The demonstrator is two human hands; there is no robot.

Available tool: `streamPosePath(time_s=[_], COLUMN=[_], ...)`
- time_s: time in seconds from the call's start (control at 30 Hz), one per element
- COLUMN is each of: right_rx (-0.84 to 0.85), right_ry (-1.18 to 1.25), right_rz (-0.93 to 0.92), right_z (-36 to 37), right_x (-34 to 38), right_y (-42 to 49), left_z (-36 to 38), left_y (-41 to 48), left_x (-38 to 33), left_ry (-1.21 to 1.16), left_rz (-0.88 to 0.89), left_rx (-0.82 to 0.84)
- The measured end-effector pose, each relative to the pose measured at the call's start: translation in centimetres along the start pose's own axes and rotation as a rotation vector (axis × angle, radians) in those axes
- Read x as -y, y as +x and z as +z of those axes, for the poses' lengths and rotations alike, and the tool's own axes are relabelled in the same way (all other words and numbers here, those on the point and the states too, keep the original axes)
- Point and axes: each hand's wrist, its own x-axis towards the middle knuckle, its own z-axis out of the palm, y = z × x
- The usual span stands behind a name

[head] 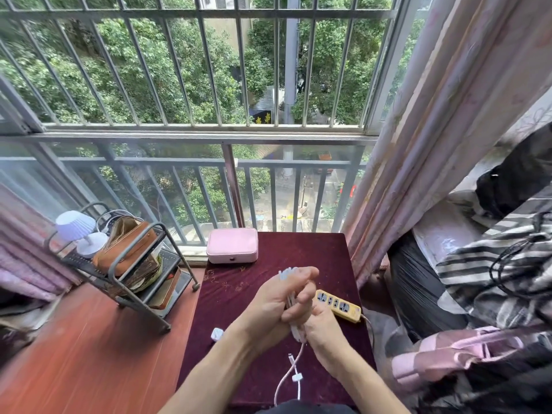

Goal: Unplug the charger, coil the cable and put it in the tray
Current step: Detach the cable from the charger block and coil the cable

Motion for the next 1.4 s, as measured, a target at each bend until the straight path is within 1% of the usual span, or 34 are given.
streamPosePath(time_s=[0.1,0.17,0.23,0.3,0.4,0.5,0.6,0.67,0.77,0.83,0.9,0.97,1.07,1.13,1.2,1.4], right_rx=[-0.017,0.044,0.116,0.118,0.061,0.091,0.161,0.175,0.134,0.113,0.128,0.159,0.178,0.15,0.126,0.086], right_ry=[-0.369,-0.592,-0.869,-1.11,-1.236,-1.32,-1.307,-1.3,-1.272,-1.202,-1.058,-0.85,-0.58,-0.466,-0.389,-0.229], right_rz=[-0.091,-0.144,-0.187,-0.253,-0.35,-0.4,-0.415,-0.443,-0.502,-0.536,-0.534,-0.473,-0.356,-0.316,-0.307,-0.254], right_z=[0.4,0.2,0.1,0.2,0.1,-0.6,-0.9,-1.0,-1.5,-2.1,-2.6,-3.2,-4.0,-4.2,-4.2,-3.3], right_x=[-0.8,-0.8,-0.6,-0.5,0.7,3.4,6.6,8.7,11.6,12.9,13.6,13.5,12.0,10.7,9.3,7.0], right_y=[-1.3,-2.2,-3.0,-3.6,-4.4,-5.0,-5.3,-5.4,-5.1,-4.4,-3.4,-2.0,0.0,0.8,1.1,0.6], left_z=[-0.9,-1.5,-2.1,-2.7,-3.6,-3.9,-3.8,-3.5,-2.6,-2.1,-1.9,-1.6,-1.2,-0.8,-0.5,0.1], left_y=[0.4,0.5,0.7,0.9,0.7,0.0,-0.3,-0.4,-0.6,-0.6,-0.6,-0.5,-0.4,-0.4,-0.7,-1.2], left_x=[0.3,0.2,0.0,-0.5,-1.2,-1.3,-0.9,-0.7,-0.2,0.3,0.8,1.2,1.3,1.1,1.0,0.3], left_ry=[0.068,0.099,0.13,0.193,0.285,0.367,0.449,0.598,0.76,0.76,0.659,0.476,0.078,-0.086,-0.136,-0.211], left_rz=[0.004,-0.005,-0.013,-0.02,-0.064,-0.158,-0.213,-0.223,-0.208,-0.231,-0.29,-0.351,-0.406,-0.398,-0.364,-0.285], left_rx=[-0.132,-0.199,-0.24,-0.244,-0.191,-0.068,0.001,0.012,0.109,0.13,0.092,0.086,0.158,0.208,0.22,0.164])
